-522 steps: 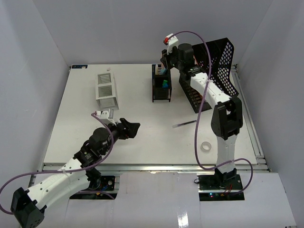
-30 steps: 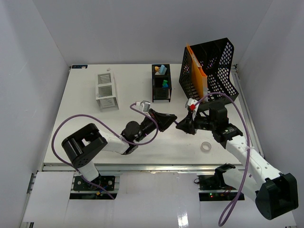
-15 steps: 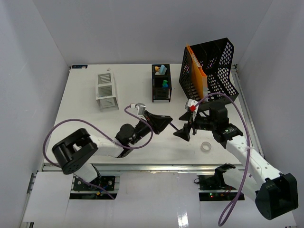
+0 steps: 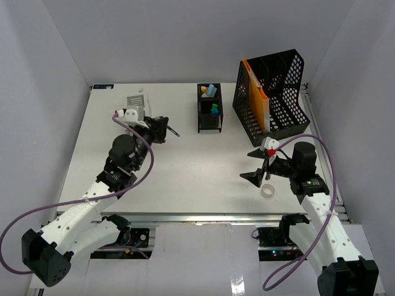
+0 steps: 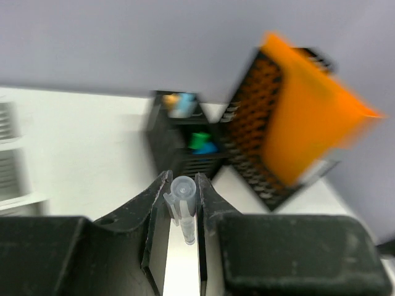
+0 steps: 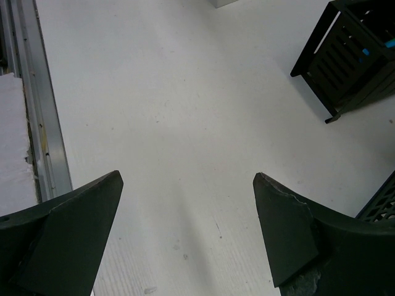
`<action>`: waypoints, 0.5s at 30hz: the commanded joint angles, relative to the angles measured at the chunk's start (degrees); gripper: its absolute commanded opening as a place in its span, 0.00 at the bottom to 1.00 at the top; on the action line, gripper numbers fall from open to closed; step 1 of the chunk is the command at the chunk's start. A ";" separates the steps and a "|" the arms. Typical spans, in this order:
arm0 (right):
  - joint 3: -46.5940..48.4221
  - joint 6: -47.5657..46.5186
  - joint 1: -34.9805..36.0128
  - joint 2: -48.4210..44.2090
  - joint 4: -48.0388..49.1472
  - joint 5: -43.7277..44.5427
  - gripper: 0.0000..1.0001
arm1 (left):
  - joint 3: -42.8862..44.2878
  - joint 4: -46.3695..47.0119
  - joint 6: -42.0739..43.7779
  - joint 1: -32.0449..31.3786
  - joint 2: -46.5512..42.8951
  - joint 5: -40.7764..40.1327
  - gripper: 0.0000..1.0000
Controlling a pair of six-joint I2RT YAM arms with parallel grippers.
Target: Organize the desk
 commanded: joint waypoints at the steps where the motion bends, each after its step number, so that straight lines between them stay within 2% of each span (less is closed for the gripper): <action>1: -0.20 -0.88 -2.05 0.29 -0.44 -5.21 0.93 | 8.79 -20.65 7.16 11.79 5.16 0.38 0.00; 7: -0.33 -2.10 -3.48 0.77 -1.75 -5.61 0.93 | 17.09 -20.94 7.32 24.54 16.80 8.79 0.00; 15: -0.56 -2.36 -4.85 1.26 -1.75 -6.57 0.93 | 25.67 -19.06 9.87 29.19 27.84 10.65 0.00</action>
